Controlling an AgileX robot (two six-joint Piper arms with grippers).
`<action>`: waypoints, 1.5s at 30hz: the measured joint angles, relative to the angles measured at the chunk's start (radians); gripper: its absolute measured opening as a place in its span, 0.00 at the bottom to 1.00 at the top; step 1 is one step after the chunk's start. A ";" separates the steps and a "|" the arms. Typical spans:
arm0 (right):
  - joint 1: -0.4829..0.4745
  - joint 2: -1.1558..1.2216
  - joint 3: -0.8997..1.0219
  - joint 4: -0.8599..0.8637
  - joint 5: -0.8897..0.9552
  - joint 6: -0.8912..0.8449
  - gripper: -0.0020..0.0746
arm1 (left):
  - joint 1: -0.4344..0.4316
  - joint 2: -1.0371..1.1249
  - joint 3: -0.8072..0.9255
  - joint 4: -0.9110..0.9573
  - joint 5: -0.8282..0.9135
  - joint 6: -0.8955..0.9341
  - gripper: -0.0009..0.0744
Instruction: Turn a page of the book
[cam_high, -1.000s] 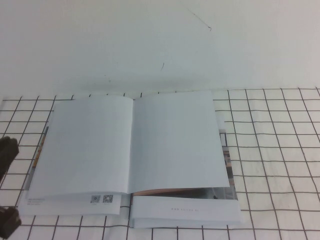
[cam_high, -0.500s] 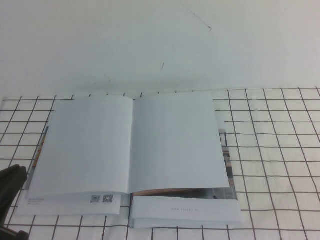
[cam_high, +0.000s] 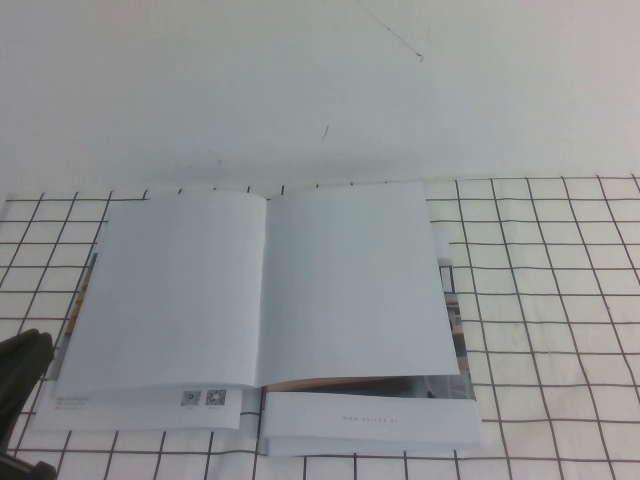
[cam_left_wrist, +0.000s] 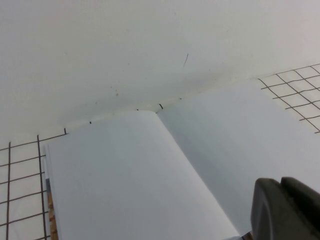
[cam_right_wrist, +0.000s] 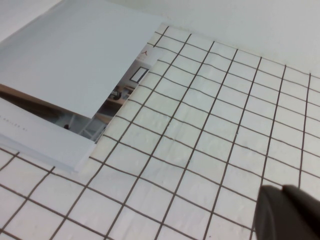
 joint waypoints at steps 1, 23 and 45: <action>0.000 0.000 0.000 0.000 0.000 0.000 0.03 | 0.000 -0.006 0.000 0.000 0.000 0.000 0.01; 0.000 -0.001 0.000 0.002 0.000 0.000 0.03 | 0.356 -0.327 0.000 -0.258 0.312 0.176 0.01; 0.000 -0.001 0.000 0.002 0.000 0.000 0.03 | 0.507 -0.446 0.462 -0.418 -0.004 0.356 0.01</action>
